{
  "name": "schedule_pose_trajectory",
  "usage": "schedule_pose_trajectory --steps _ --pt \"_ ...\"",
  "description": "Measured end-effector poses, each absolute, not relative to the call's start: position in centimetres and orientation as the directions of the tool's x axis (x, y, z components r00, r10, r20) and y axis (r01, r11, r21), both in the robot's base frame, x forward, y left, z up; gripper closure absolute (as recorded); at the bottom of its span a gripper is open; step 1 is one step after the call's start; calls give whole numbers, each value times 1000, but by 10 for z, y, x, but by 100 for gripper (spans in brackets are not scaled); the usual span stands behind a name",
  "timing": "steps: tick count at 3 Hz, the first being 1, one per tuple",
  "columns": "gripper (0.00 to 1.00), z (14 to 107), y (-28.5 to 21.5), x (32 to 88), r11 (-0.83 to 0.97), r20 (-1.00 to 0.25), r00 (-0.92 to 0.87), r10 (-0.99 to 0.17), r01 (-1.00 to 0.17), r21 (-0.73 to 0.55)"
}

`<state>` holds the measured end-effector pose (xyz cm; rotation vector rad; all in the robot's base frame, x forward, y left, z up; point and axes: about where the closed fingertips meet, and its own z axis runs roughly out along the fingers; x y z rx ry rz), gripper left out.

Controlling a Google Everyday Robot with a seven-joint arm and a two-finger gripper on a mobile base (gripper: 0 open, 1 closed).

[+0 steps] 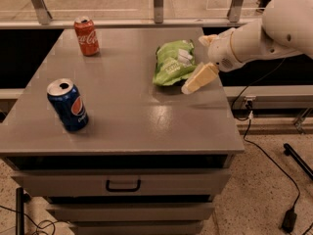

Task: Move green rice chip bag near coke can

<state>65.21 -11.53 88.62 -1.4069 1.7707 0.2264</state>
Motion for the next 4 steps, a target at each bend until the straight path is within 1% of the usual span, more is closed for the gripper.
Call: schedule_pose_trajectory --steps 1,2,4 --pt "0 871 -111 661 349 -695 -14 -719 -872 -343" --pt "18 862 -112 665 351 -690 -19 -723 -871 -343" --pt "64 855 -111 667 348 -693 -17 -721 -873 -341"
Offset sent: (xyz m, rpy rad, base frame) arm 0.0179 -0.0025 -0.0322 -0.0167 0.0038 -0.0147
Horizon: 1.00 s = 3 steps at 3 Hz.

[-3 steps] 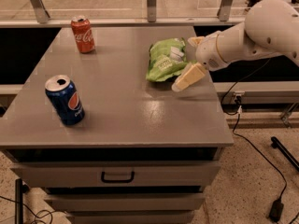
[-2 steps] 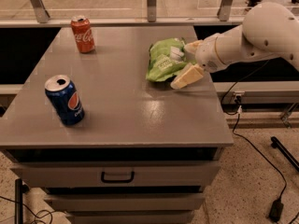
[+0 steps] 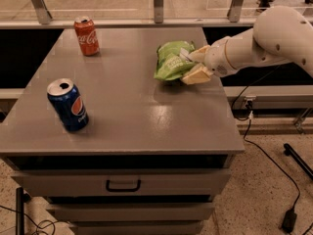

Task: Move green rice chip bag near coke can

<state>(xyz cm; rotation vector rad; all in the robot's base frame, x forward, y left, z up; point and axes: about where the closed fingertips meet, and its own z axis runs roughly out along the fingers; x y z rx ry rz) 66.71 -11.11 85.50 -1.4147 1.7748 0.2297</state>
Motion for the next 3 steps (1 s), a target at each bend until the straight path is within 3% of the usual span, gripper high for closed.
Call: schedule_pose_trajectory --steps 1,2,3 --pt "87 862 -105 679 376 -735 -7 -678 -863 -338" --pt "100 879 -88 701 396 -794 36 -607 -853 -341" --pt "100 891 -70 724 405 -830 71 -554 -848 -343"
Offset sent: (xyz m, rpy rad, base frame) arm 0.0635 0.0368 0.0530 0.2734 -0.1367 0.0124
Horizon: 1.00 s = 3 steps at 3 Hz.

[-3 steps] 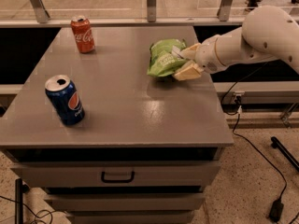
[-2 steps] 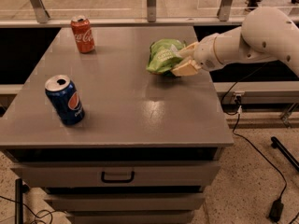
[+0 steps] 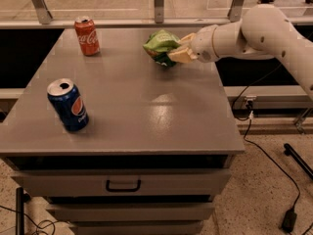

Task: Move green rice chip bag near coke can

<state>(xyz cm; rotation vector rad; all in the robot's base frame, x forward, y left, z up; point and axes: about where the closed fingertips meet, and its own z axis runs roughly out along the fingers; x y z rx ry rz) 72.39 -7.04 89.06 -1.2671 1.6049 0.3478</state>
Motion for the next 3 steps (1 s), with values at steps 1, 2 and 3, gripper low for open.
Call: schedule_pose_trajectory --steps 1,2,3 --pt "100 900 -47 749 387 -846 112 -522 -852 -351" --pt "100 904 -21 768 358 -854 142 -501 -864 -354" --pt "100 907 4 782 327 -858 169 -485 -875 -357"
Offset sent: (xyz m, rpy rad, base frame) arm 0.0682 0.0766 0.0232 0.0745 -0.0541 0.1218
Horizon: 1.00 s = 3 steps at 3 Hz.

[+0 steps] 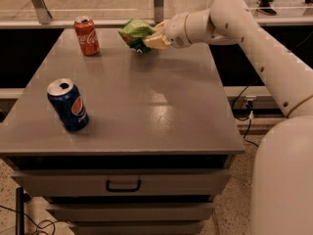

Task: Move green rice chip bag near coke can

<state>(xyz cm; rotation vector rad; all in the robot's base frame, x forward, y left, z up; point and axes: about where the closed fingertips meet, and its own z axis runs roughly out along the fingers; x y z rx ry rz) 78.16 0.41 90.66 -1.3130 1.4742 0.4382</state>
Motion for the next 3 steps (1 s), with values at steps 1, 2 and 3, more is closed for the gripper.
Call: schedule_pose_trajectory --steps 1,2,3 --pt "100 903 23 788 303 -861 181 -475 -885 -353" --pt "100 901 40 792 280 -867 189 -460 -896 -344" --pt "100 899 55 794 260 -875 197 -443 -906 -335"
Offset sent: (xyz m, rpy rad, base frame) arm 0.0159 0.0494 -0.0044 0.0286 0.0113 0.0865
